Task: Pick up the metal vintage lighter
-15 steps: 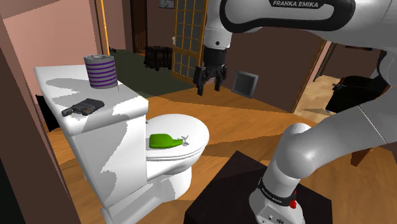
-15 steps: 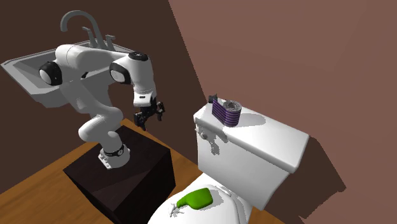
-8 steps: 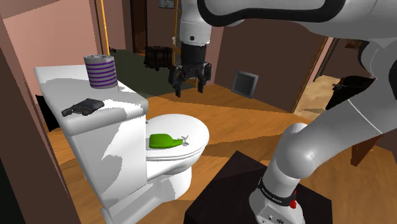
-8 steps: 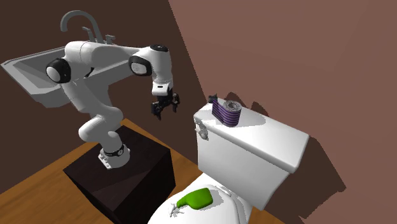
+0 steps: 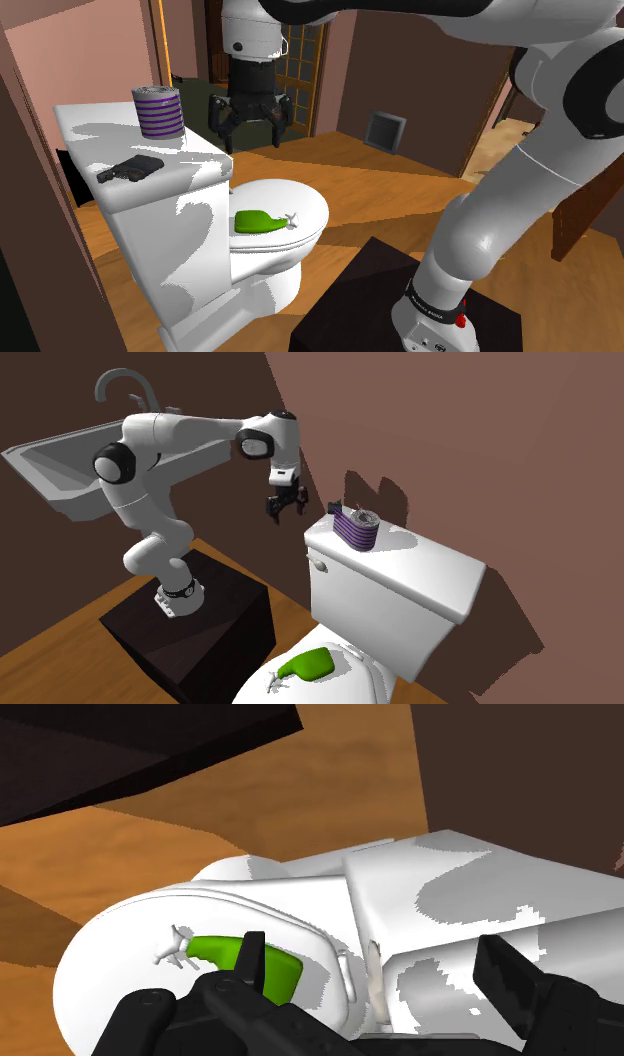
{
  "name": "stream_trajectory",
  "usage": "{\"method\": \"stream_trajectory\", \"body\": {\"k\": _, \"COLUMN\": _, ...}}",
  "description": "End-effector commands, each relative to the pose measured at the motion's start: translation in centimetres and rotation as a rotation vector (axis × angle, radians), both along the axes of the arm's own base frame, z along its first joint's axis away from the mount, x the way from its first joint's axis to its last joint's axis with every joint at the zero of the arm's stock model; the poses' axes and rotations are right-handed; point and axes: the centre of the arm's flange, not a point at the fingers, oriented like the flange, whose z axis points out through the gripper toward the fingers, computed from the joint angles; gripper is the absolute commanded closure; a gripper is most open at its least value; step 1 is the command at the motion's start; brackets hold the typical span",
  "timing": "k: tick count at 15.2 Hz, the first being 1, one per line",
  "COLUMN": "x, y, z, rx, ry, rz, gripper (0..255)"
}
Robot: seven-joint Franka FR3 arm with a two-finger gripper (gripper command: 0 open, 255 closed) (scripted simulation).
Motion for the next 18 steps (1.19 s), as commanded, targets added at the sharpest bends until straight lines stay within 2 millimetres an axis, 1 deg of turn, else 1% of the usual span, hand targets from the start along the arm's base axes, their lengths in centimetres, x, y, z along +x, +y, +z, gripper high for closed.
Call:
{"method": "stream_trajectory", "body": {"k": 1, "x": 1.3, "y": 2.6, "z": 0.5, "rx": 0.0, "ry": -0.003, "rz": -0.029, "gripper": 0}}
{"method": "stream_trajectory", "body": {"k": 7, "x": 4.9, "y": 9.7, "z": 1.2, "rx": -0.005, "ry": -0.011, "rz": -0.107, "gripper": 0}}
{"method": "stream_trajectory", "body": {"k": 13, "x": 9.1, "y": 16.5, "z": 1.8, "rx": -0.011, "ry": -0.019, "rz": -0.185, "gripper": 0}}
{"method": "stream_trajectory", "body": {"k": 14, "x": 9.3, "y": 16.8, "z": 1.9, "rx": -0.011, "ry": -0.02, "rz": -0.189, "gripper": 0}}
{"method": "stream_trajectory", "body": {"k": 18, "x": 9.3, "y": 16.8, "z": -0.2, "rx": -0.011, "ry": -0.02, "rz": -0.189, "gripper": 0}}
